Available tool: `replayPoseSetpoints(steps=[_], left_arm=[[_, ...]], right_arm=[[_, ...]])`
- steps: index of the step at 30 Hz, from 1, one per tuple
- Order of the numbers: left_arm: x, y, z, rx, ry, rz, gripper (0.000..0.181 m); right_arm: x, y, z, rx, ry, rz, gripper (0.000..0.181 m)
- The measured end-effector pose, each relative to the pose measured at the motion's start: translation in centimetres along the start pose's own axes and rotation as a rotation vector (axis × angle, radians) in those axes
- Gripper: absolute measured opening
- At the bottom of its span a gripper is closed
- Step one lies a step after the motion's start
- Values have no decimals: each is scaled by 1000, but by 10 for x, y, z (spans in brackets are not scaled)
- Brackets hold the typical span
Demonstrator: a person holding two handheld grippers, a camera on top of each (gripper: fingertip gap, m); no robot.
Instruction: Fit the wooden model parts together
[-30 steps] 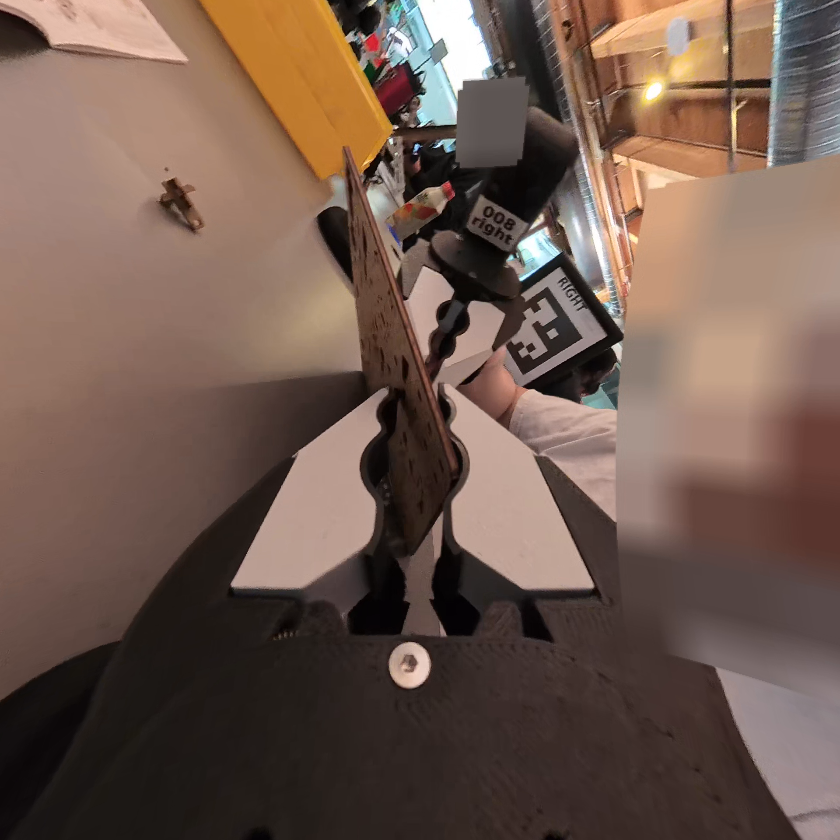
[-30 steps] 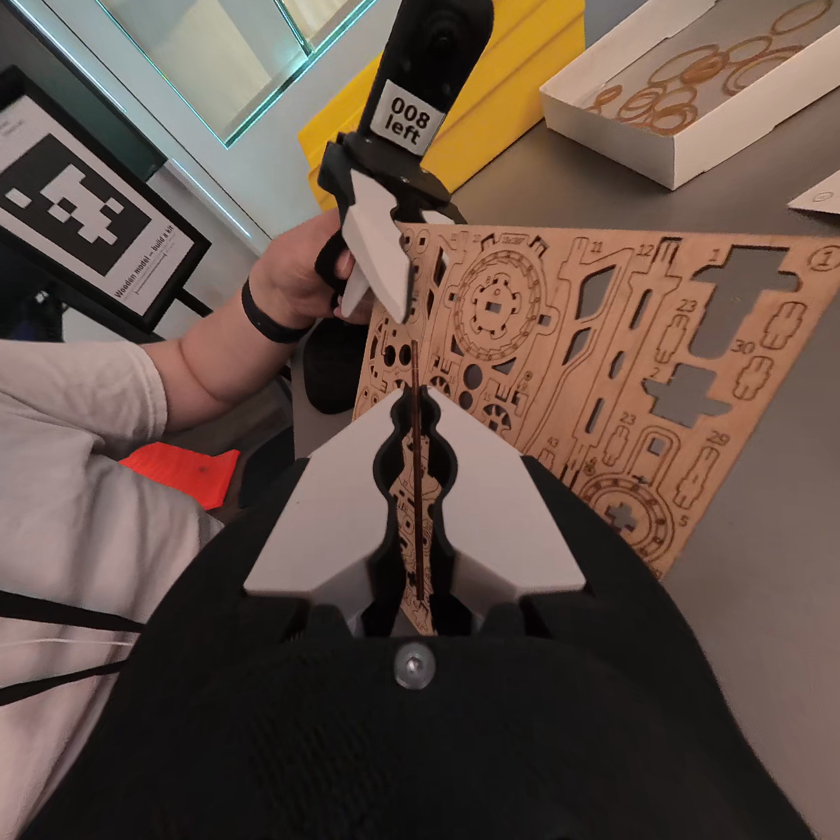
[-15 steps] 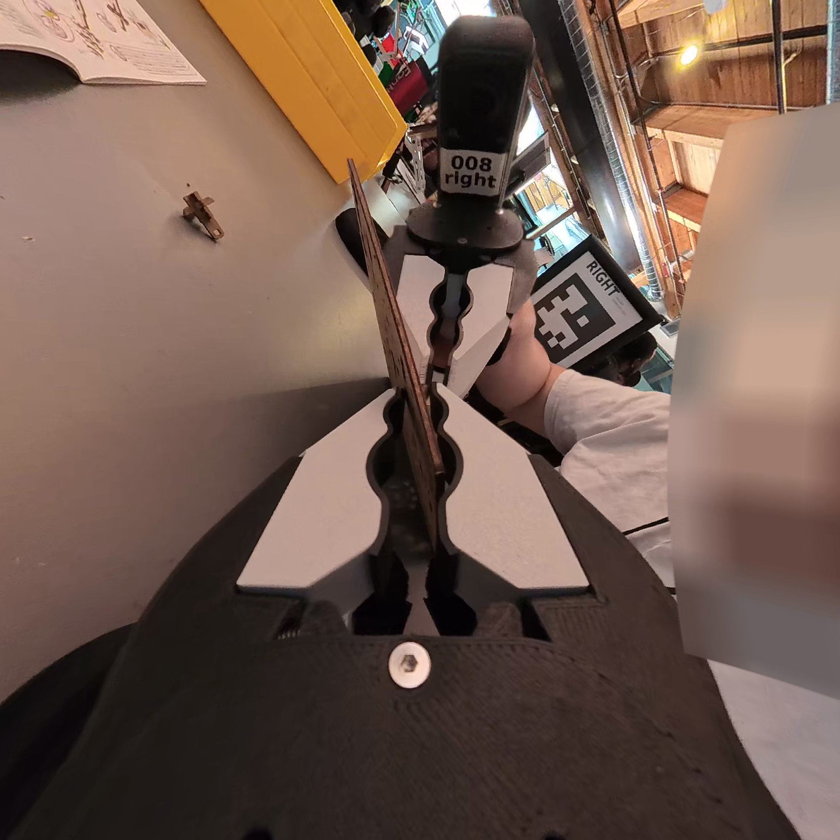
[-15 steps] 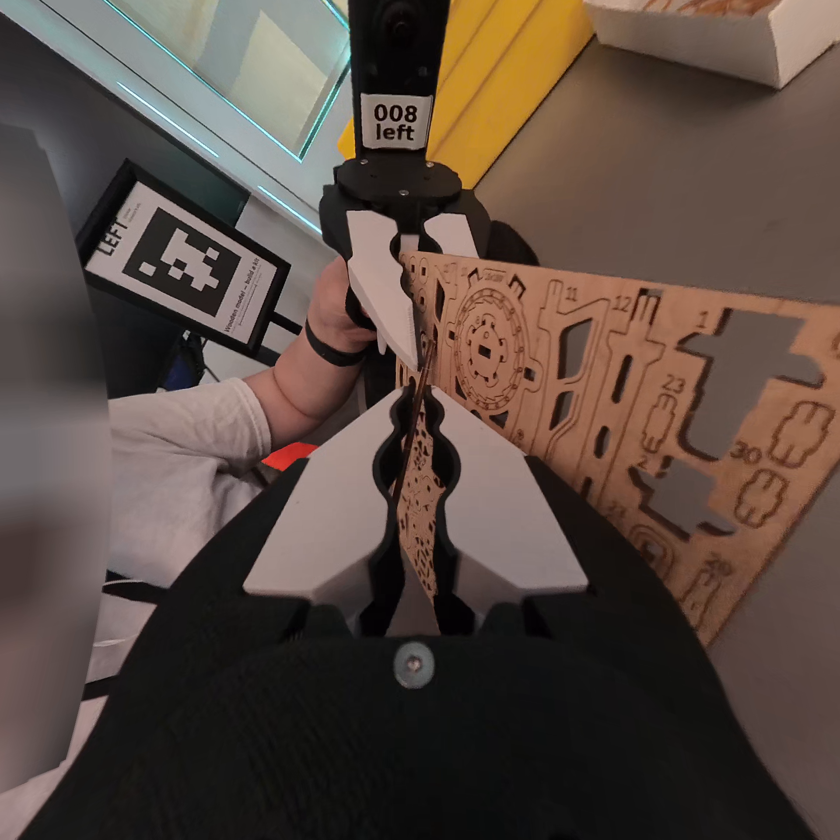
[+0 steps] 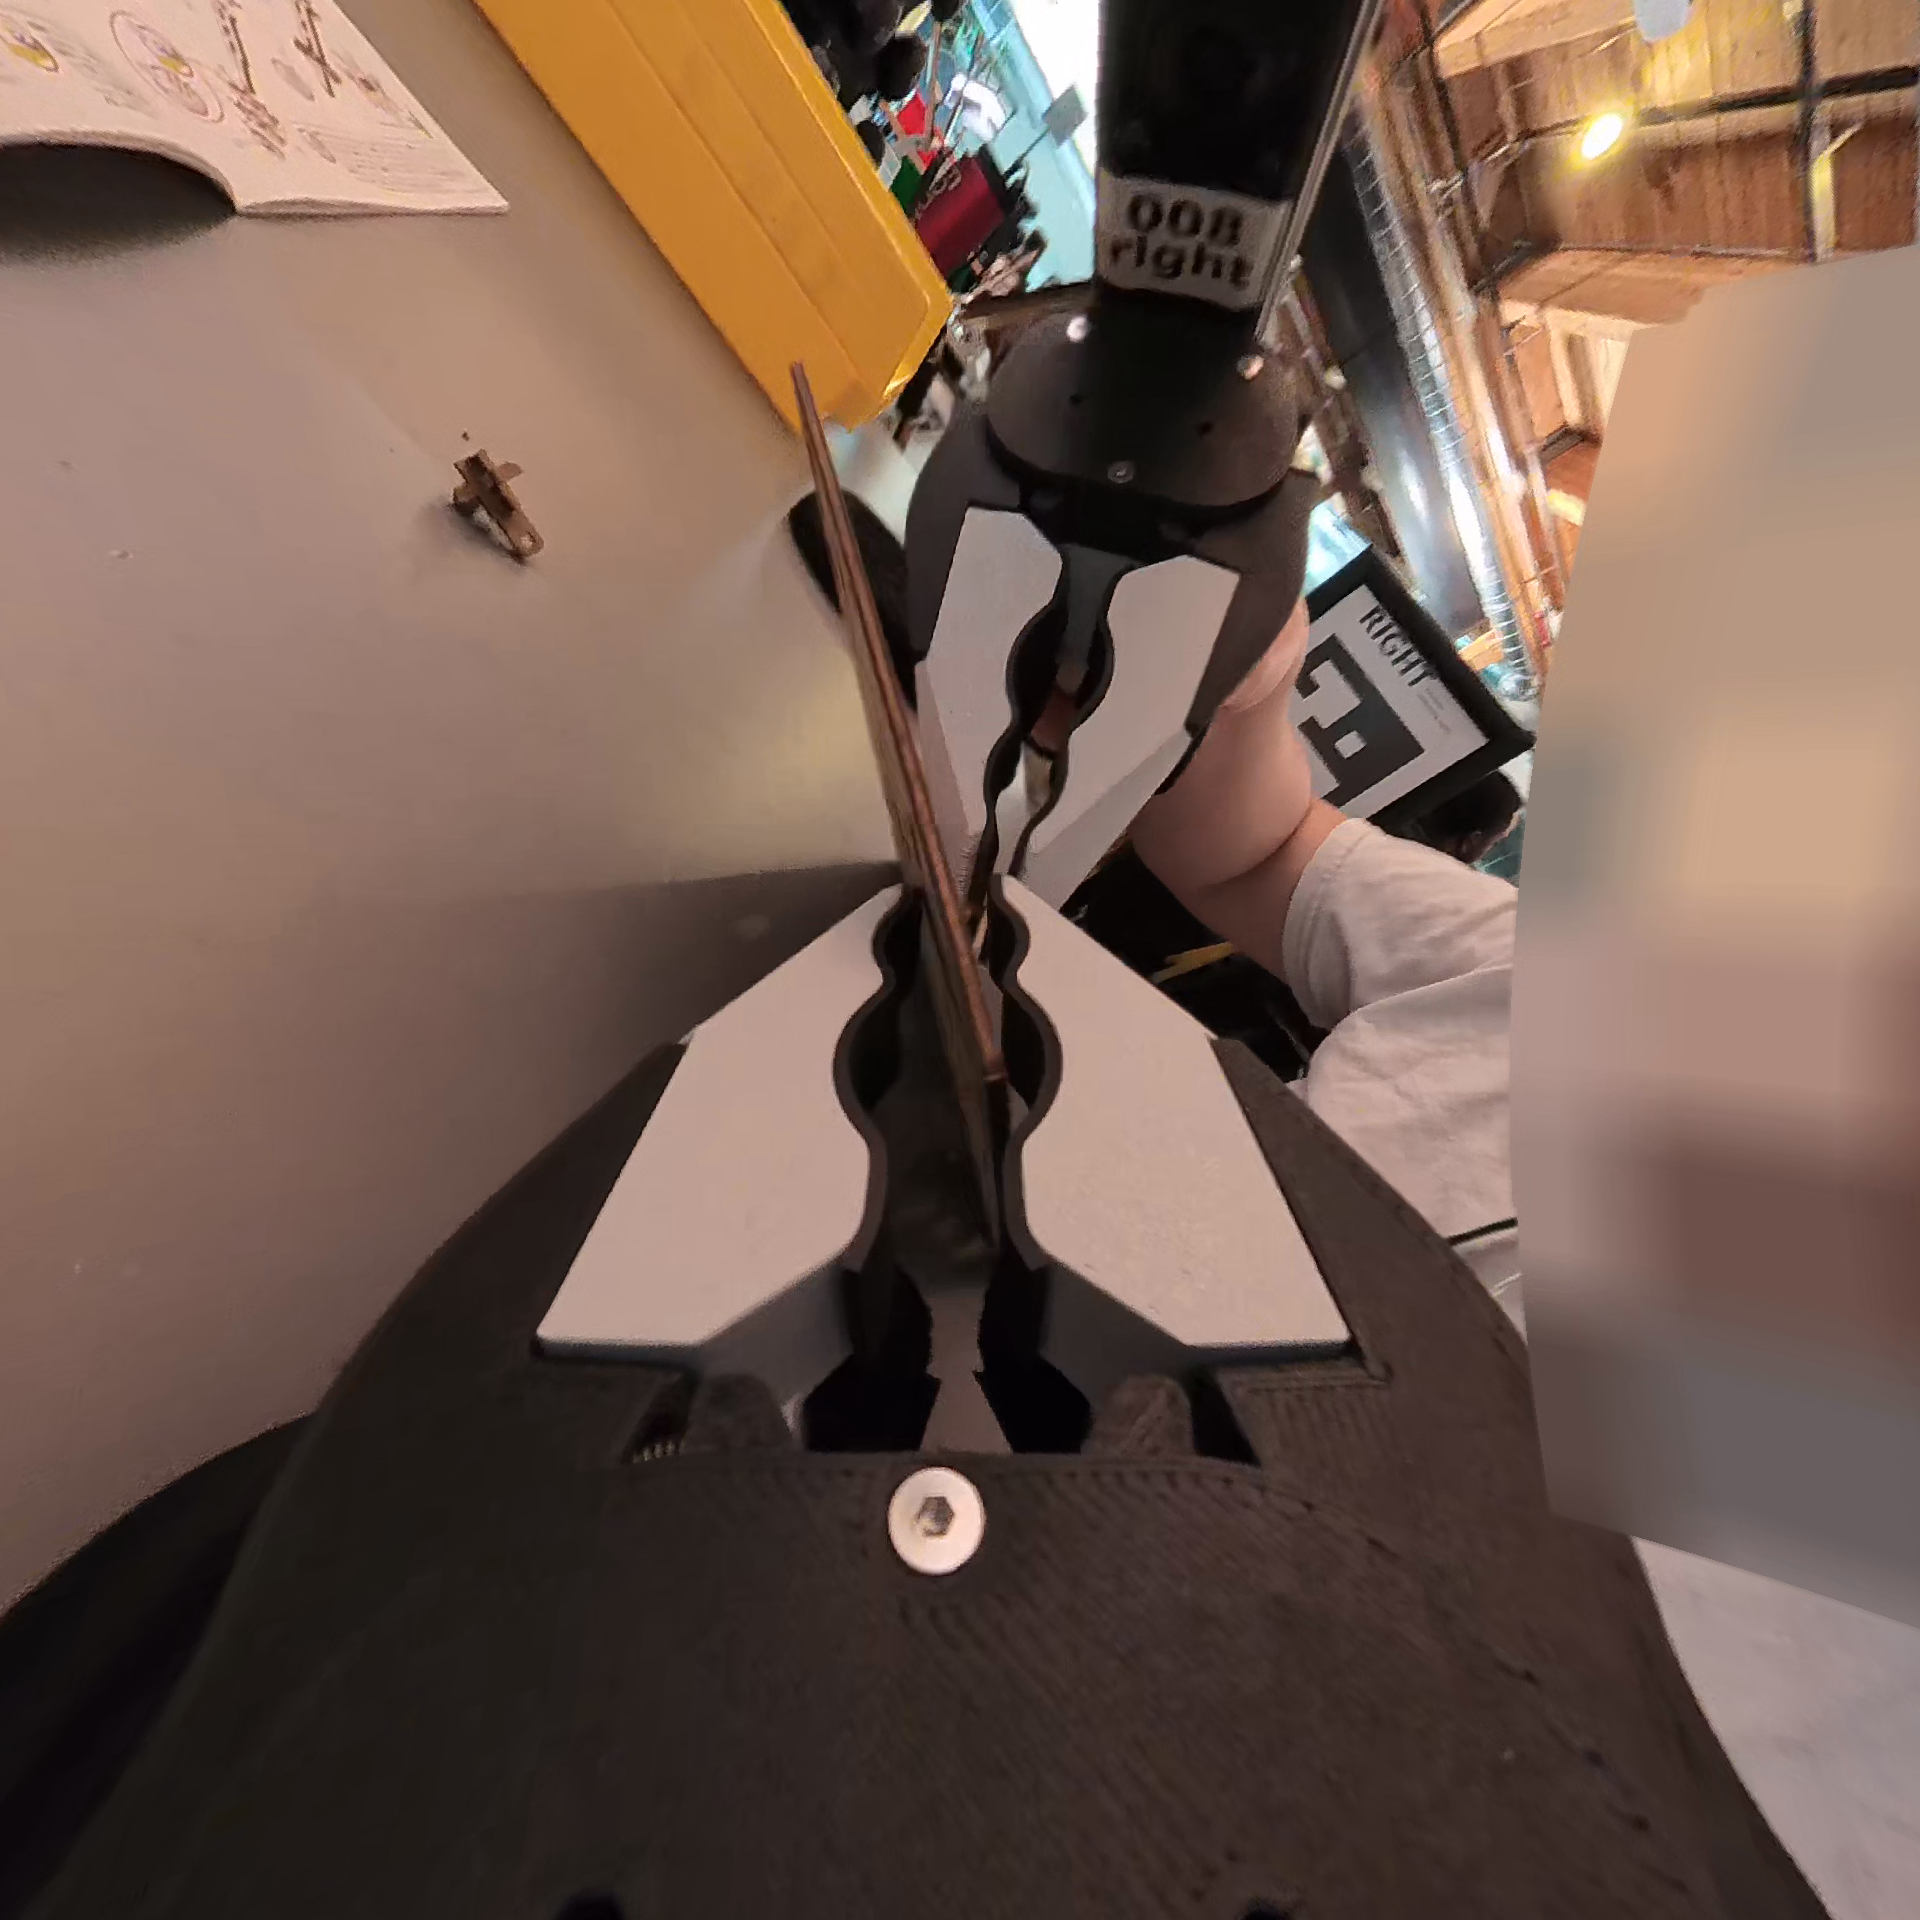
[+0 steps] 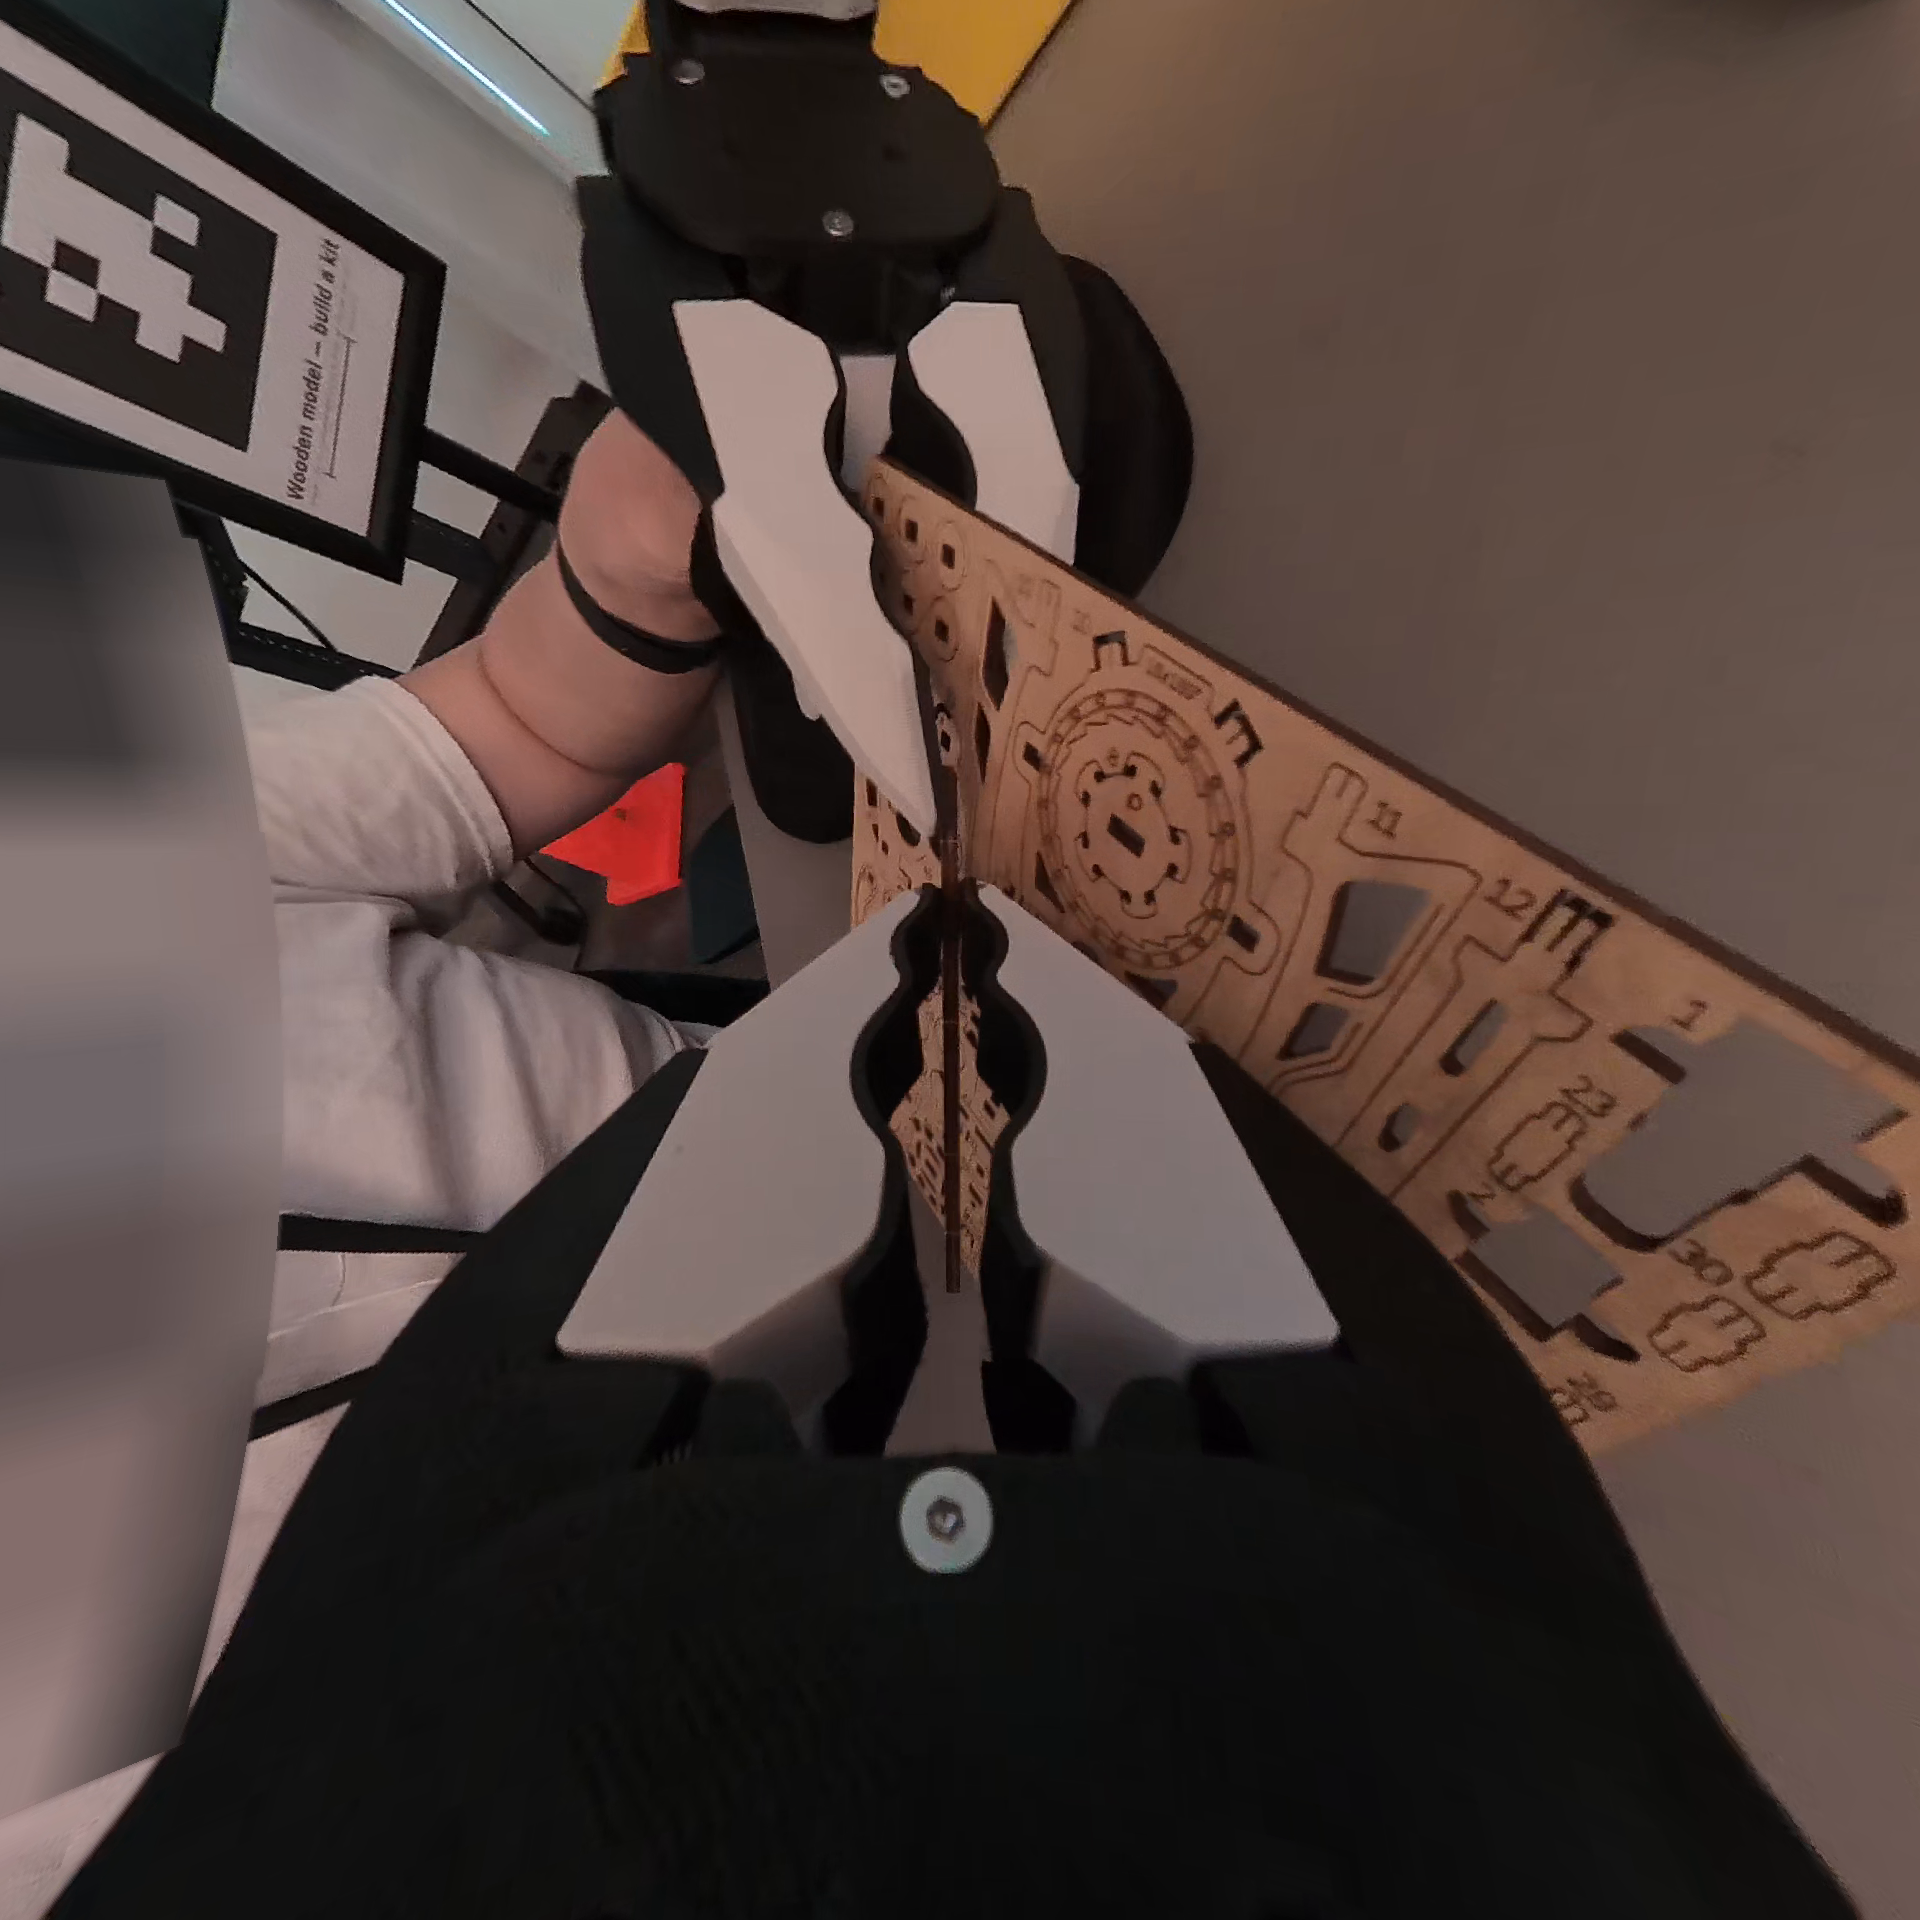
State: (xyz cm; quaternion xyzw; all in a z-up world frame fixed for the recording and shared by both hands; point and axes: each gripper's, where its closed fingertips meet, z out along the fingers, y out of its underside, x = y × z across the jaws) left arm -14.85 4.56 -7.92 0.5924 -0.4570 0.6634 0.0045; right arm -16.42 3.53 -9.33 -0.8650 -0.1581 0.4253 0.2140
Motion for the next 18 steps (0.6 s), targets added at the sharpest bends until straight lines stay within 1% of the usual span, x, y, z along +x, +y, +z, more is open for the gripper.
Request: replayPoseSetpoints(steps=[2,4,6,9,11,13,15,16,18], left_arm=[[3,-6,-5,38,35,-18,13],[2,-10,-10,60,48,-39,13],[-1,-11,-14,57,32,-34,11],[0,-11,-15,39,7,8,8],[-1,-12,-13,18,-39,49,4],[1,-13,-12,-11,-74,99,2],[7,-15,-9,-38,-79,135,1],[9,-17,-8,-48,-81,143,1],[11,-20,-6,-66,-87,155,1]], right_arm=[[-2,-3,-6,39,-16,-19,1],[-7,-9,-19,117,-52,-73,1],[-19,-19,-38,224,-98,-202,2],[-28,-43,-75,428,-33,-411,2],[-48,-60,-99,575,-57,-539,2],[-66,-71,-119,711,-46,-726,2],[-74,-73,-129,781,-21,-905,2],[-76,-72,-130,792,-22,-958,2],[-79,-69,-127,790,-94,-983,2]])
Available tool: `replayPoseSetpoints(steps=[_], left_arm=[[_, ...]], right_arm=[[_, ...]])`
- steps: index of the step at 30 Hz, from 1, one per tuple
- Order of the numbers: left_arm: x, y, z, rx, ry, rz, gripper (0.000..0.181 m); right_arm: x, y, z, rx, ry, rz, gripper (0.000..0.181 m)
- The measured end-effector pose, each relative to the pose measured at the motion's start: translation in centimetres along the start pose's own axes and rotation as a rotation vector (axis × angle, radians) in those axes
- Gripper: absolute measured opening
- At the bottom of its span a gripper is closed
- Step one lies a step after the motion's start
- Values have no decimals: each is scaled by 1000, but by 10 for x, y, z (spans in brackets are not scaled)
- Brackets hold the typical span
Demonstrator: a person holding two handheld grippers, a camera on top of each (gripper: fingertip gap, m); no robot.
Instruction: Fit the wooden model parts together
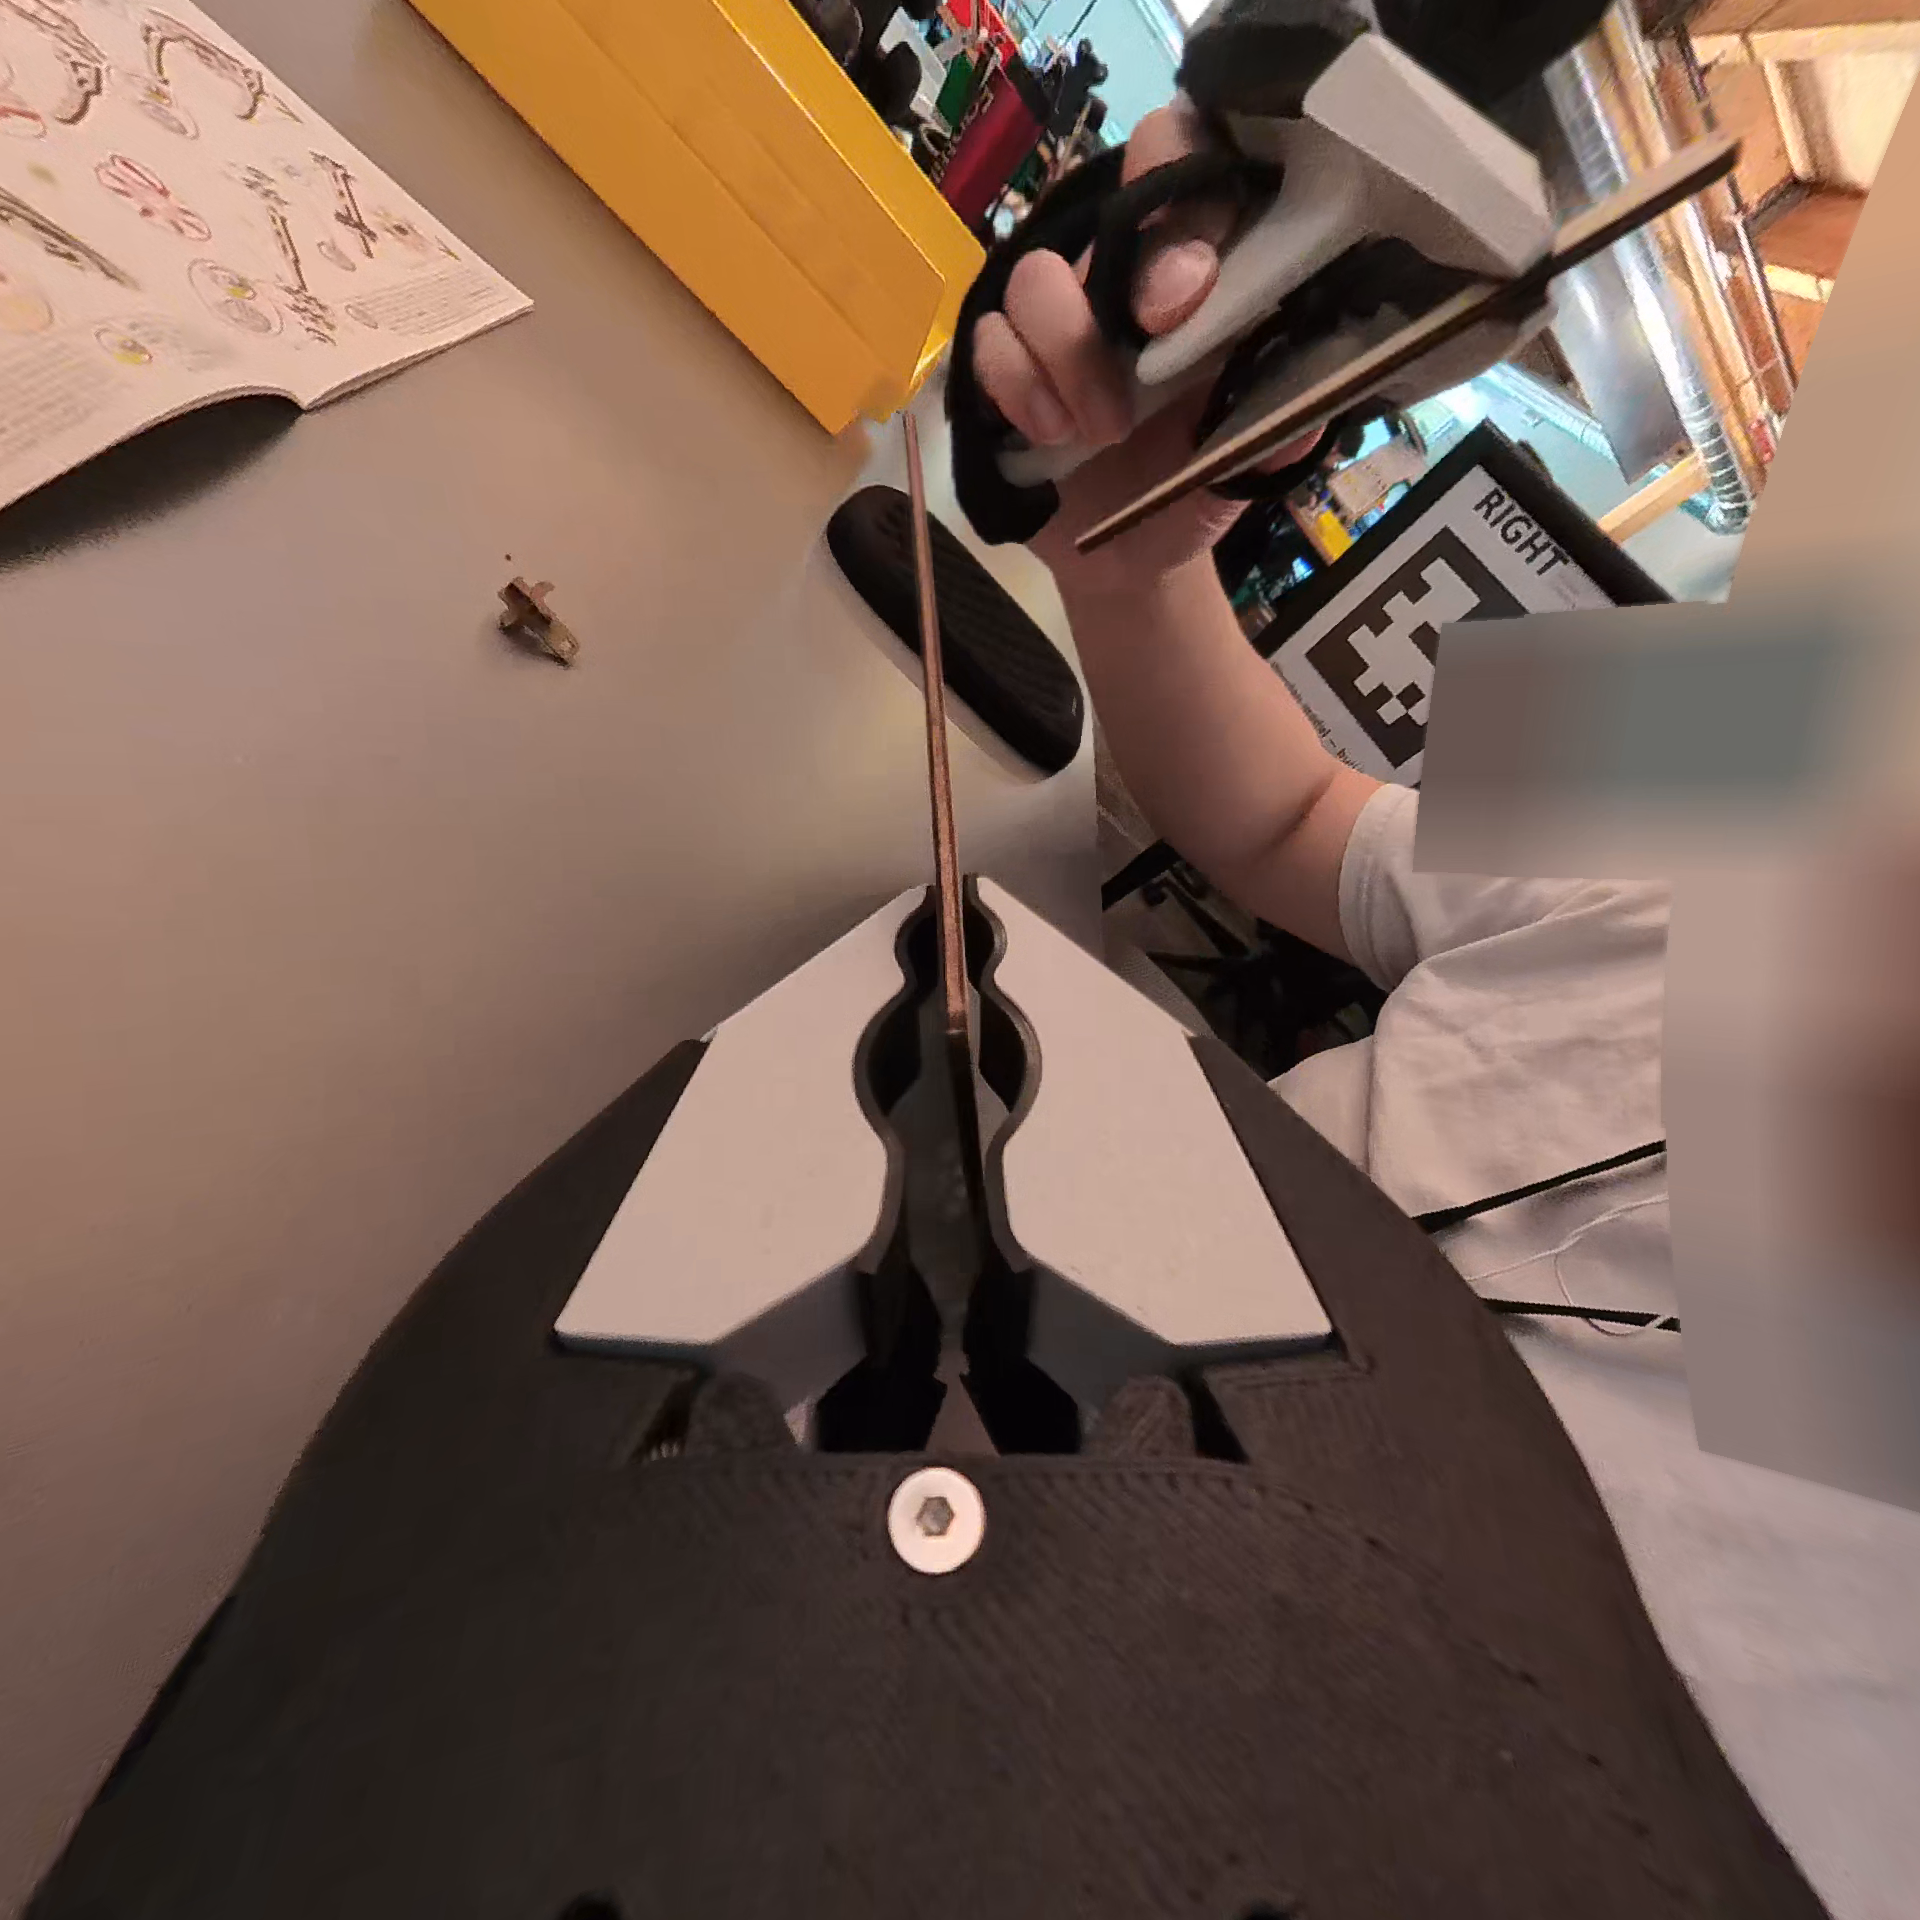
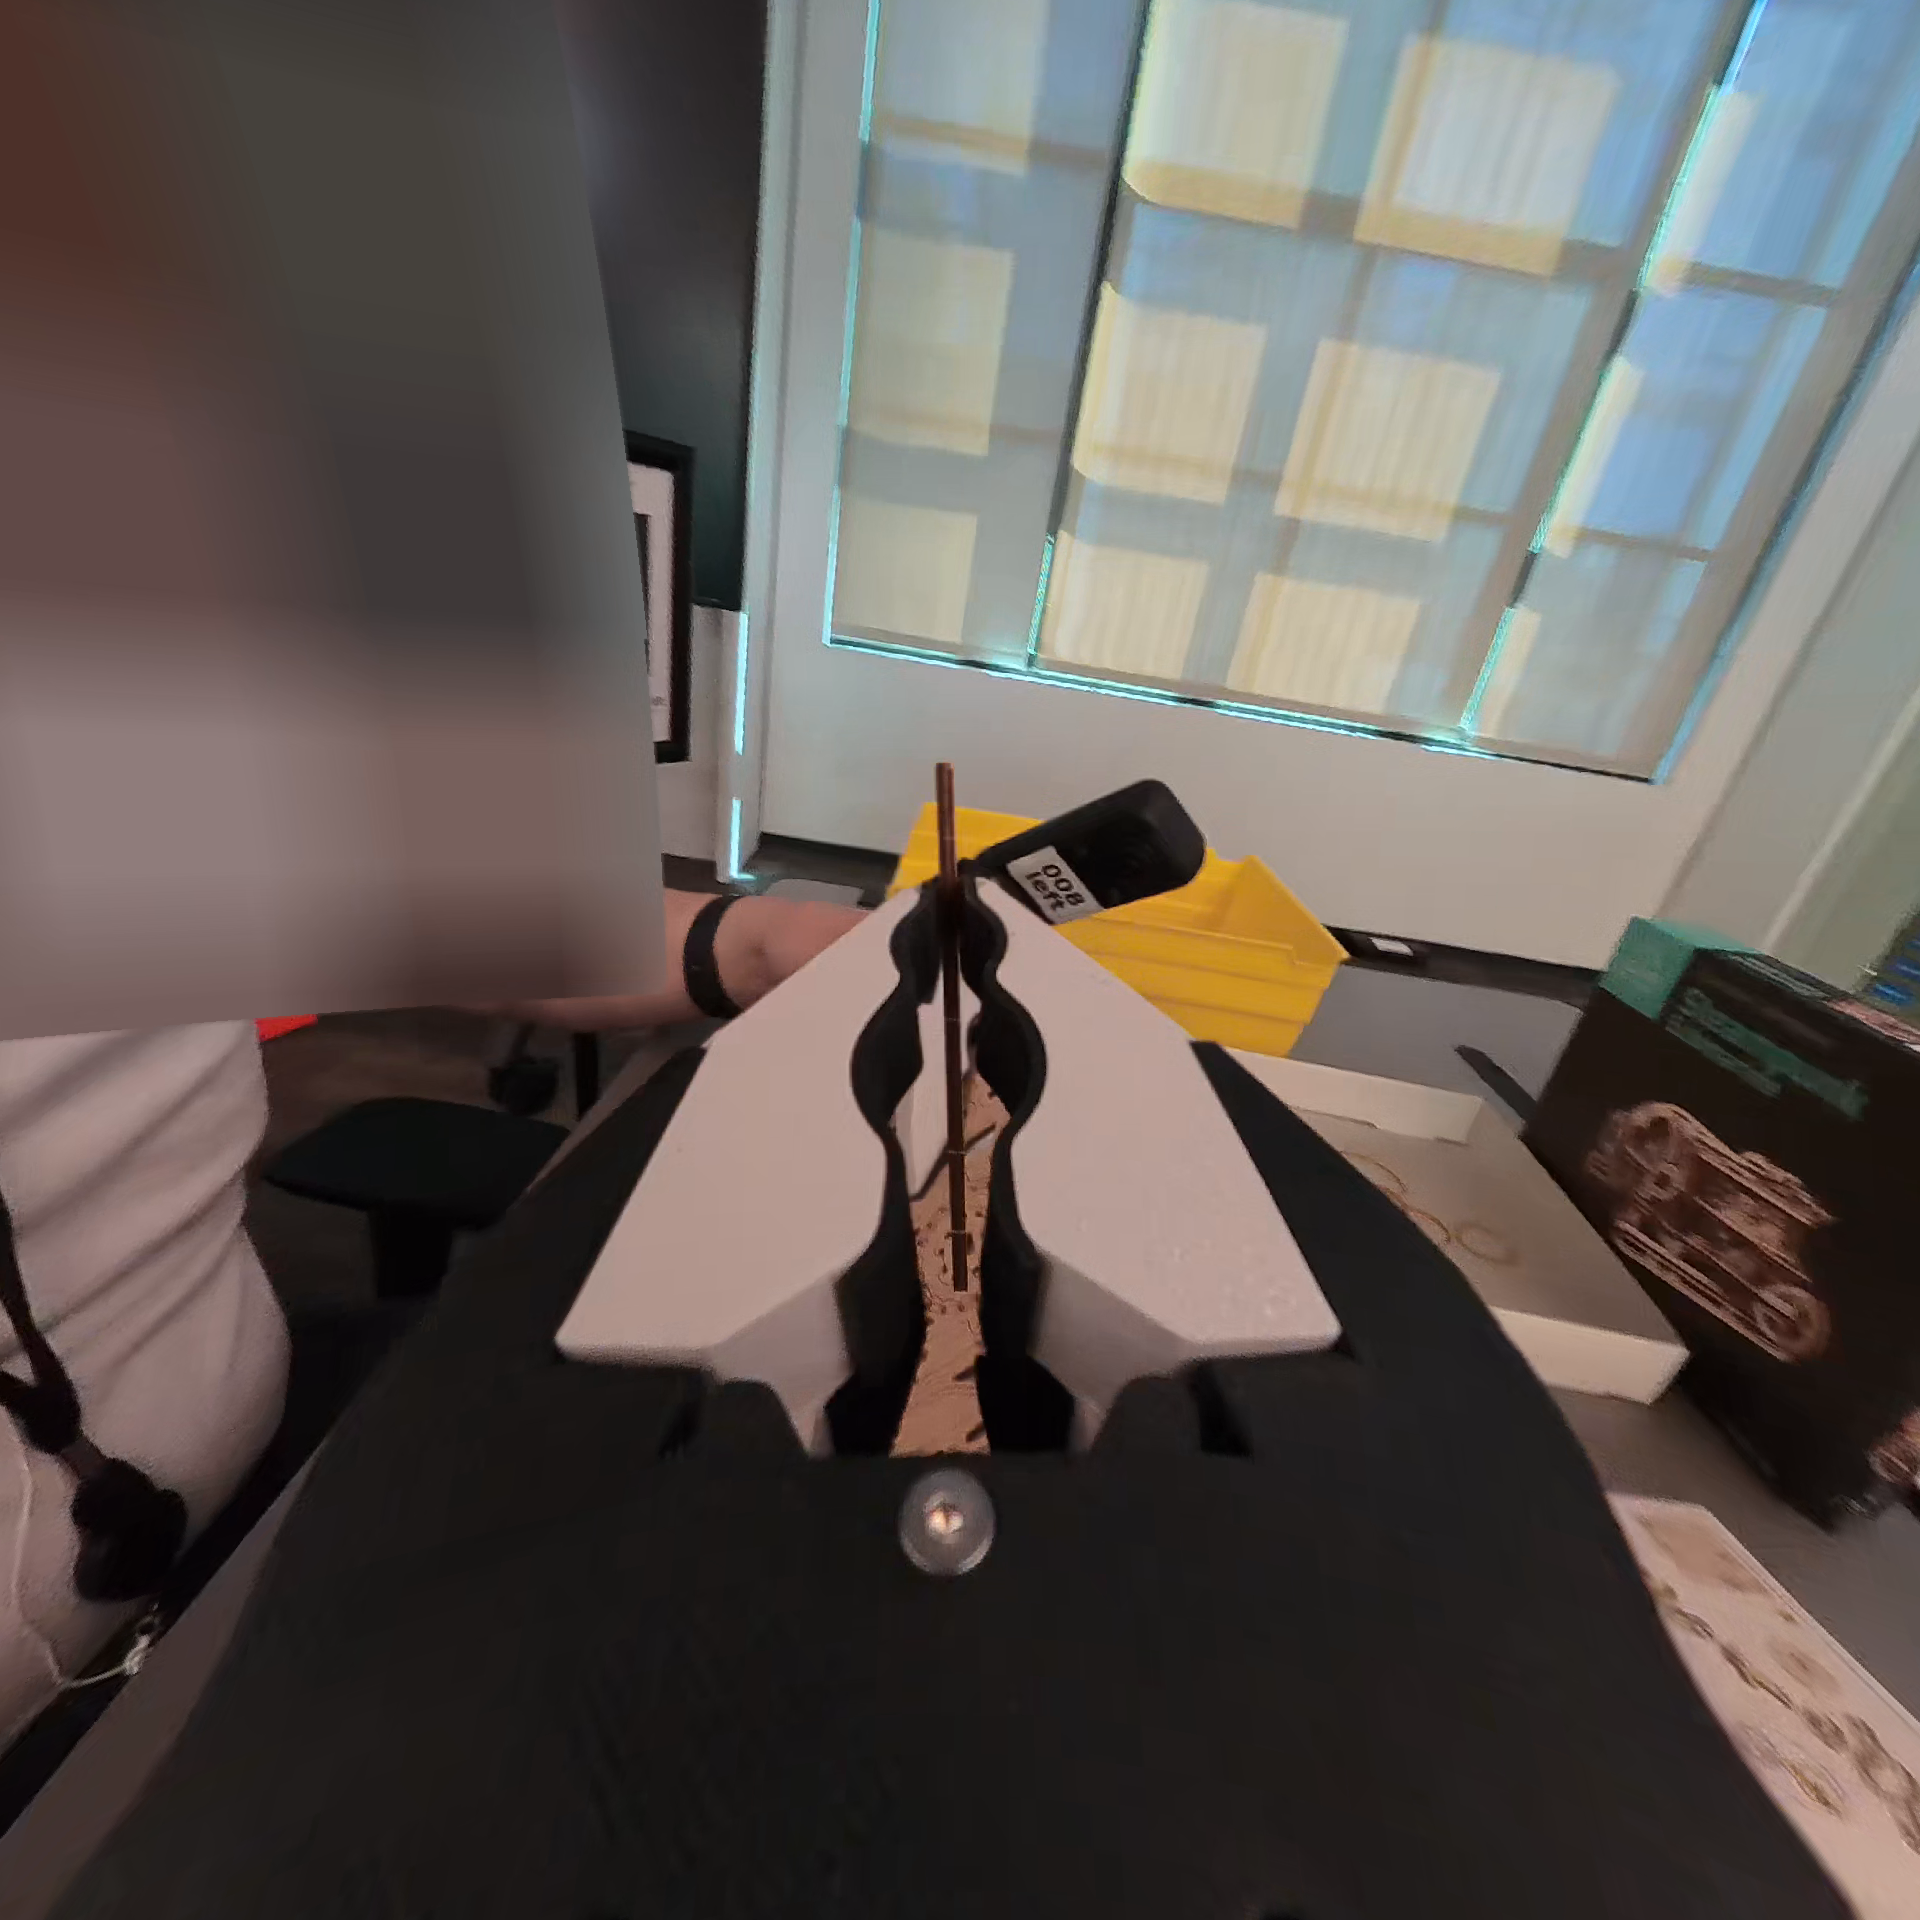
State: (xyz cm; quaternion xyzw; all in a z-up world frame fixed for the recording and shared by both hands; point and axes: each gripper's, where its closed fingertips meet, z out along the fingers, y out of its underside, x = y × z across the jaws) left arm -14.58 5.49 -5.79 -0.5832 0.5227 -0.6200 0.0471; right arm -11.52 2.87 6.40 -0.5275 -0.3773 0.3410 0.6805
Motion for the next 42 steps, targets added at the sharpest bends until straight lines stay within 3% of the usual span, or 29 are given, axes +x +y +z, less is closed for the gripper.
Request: replayPoseSetpoints(steps=[5,17,32,38,42], left_arm=[[1,-4,4,-24,6,5,0],[-5,-11,5,-5,61,-19,1],[-27,-11,5,29,113,-169,14],[-32,-5,5,10,117,-206,26],[-33,9,2,-26,86,-226,33]], right_arm=[[8,13,2,-8,-13,-49,2],[28,51,-3,-138,30,86,2],[58,93,-13,-179,205,793,2],[54,88,-17,-96,176,842,2],[52,94,-24,-127,201,781,2]])
